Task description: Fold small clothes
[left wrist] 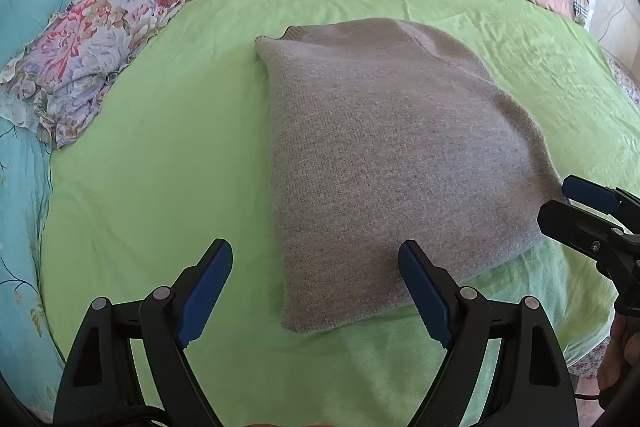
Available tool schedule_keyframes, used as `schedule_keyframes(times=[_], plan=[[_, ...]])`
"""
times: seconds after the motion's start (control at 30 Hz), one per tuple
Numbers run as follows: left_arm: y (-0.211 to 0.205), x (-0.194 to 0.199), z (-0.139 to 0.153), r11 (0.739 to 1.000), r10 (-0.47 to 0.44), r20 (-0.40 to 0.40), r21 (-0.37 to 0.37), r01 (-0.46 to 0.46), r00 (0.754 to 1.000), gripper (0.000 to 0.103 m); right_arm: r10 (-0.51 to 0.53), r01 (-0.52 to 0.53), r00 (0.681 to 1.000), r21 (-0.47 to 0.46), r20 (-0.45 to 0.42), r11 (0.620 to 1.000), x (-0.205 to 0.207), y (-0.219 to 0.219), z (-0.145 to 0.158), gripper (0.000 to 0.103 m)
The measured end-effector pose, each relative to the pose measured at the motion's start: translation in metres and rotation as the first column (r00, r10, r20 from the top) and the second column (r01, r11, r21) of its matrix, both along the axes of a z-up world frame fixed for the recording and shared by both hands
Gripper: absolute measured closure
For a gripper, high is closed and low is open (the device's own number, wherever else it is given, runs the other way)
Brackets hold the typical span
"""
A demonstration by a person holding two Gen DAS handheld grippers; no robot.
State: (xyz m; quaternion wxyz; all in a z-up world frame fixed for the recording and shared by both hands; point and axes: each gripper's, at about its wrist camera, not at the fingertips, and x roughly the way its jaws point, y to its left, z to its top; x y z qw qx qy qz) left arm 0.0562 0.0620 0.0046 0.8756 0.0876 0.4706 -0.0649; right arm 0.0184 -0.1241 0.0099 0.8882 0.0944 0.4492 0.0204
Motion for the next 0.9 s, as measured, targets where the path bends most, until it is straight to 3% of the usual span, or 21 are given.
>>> schedule_keyframes(times=[0.9], plan=[[-0.002,0.000,0.010,1.000,-0.012,0.030,-0.022,0.013,0.999,0.015,0.025,-0.025,1.000,-0.013,0.007,1.000,0.012,0.005,0.005,0.012]])
